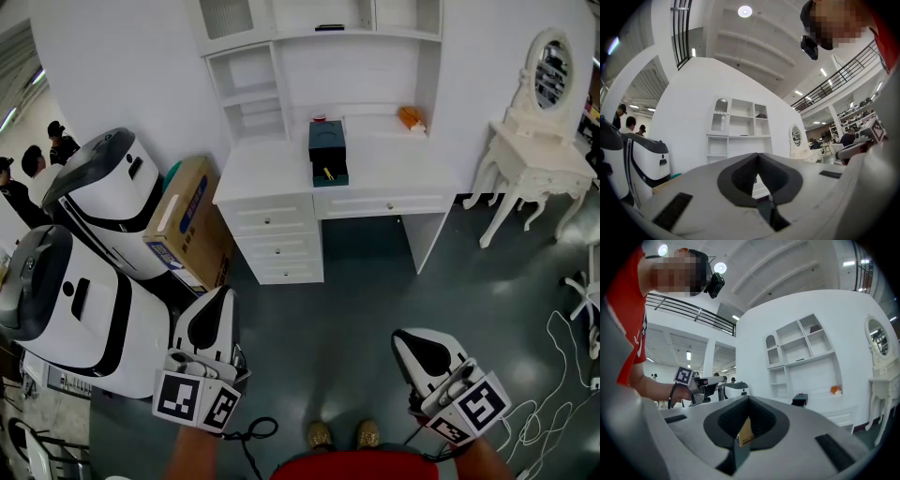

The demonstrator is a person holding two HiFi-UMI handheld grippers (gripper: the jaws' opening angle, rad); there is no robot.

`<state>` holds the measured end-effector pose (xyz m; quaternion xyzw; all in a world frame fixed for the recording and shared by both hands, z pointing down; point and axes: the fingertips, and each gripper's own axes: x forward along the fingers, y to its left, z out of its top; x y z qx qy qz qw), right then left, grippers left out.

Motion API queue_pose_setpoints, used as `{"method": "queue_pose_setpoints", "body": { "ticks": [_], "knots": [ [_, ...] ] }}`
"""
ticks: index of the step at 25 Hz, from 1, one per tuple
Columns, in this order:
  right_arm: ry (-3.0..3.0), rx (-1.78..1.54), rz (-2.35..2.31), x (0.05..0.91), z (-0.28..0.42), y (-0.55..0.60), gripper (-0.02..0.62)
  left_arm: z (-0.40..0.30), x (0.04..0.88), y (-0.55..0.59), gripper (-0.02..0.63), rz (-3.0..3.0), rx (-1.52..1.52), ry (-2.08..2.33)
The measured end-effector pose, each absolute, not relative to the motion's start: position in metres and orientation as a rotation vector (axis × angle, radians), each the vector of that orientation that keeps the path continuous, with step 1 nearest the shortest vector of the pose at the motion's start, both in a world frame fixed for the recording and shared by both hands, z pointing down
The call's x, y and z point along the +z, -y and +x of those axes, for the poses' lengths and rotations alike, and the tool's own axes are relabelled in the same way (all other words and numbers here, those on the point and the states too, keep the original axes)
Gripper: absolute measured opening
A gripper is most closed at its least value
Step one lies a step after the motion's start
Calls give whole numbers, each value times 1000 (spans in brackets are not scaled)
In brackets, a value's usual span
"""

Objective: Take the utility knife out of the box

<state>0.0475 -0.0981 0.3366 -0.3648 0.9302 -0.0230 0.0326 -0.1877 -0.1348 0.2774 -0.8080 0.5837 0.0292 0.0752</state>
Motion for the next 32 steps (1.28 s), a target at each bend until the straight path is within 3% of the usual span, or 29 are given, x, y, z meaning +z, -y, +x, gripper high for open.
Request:
{"method": "queue_pose_setpoints", "body": {
  "ticks": [23, 32],
  "knots": [
    [-2862, -84, -1128, 340, 50, 105, 8, -182, 246, 108, 31, -2399, 187, -1718],
    [-2861, -84, -1120, 339, 47, 105, 6, -150, 244, 93, 31, -2453, 205, -1637]
  ]
}}
